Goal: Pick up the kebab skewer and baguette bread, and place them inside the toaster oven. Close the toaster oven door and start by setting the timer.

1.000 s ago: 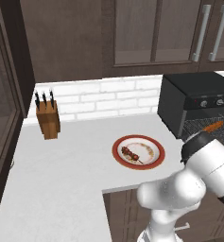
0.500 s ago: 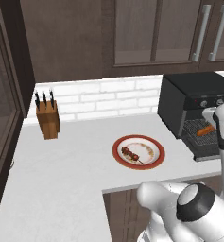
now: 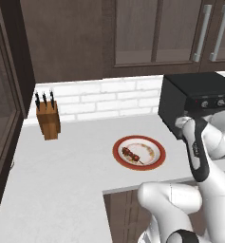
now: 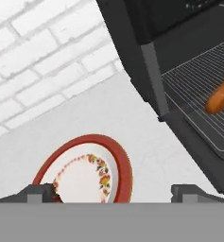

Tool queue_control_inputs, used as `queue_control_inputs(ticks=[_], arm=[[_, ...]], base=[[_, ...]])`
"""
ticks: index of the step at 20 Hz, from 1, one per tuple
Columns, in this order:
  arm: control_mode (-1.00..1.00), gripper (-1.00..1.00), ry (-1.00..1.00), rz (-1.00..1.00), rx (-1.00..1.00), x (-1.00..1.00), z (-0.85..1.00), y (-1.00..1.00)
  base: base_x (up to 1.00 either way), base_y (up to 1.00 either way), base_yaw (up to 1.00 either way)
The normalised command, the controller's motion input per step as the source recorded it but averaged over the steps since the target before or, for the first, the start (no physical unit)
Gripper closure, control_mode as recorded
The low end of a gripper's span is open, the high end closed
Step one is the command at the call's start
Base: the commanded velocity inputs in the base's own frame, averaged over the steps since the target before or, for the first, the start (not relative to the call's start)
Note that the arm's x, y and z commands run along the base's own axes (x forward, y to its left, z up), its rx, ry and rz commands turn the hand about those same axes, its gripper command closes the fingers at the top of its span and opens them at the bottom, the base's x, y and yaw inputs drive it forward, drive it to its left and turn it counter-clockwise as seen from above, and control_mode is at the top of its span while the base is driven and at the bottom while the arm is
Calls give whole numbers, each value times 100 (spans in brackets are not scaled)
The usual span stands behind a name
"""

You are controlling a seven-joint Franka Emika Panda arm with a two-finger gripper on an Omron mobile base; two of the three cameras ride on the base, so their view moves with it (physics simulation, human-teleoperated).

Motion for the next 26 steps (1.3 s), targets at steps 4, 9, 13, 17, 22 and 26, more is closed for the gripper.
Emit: queue_control_inputs(ticks=[4, 9, 13, 17, 22, 26], arm=[[-100, -100, 0, 15, -23, 1, 0, 63], [-100, -100, 0, 12, -19, 0, 0, 46], [-100, -100, 0, 11, -20, 1, 0, 38], [-100, -100, 8, 13, -22, 0, 0, 45], [-100, -100, 10, 18, -20, -2, 0, 51], [-100, -100, 28, 15, -12, 0, 14, 64]], base=[[0, 0, 0], [0, 0, 0], [0, 0, 0], [0, 0, 0], [0, 0, 0], [0, 0, 0]])
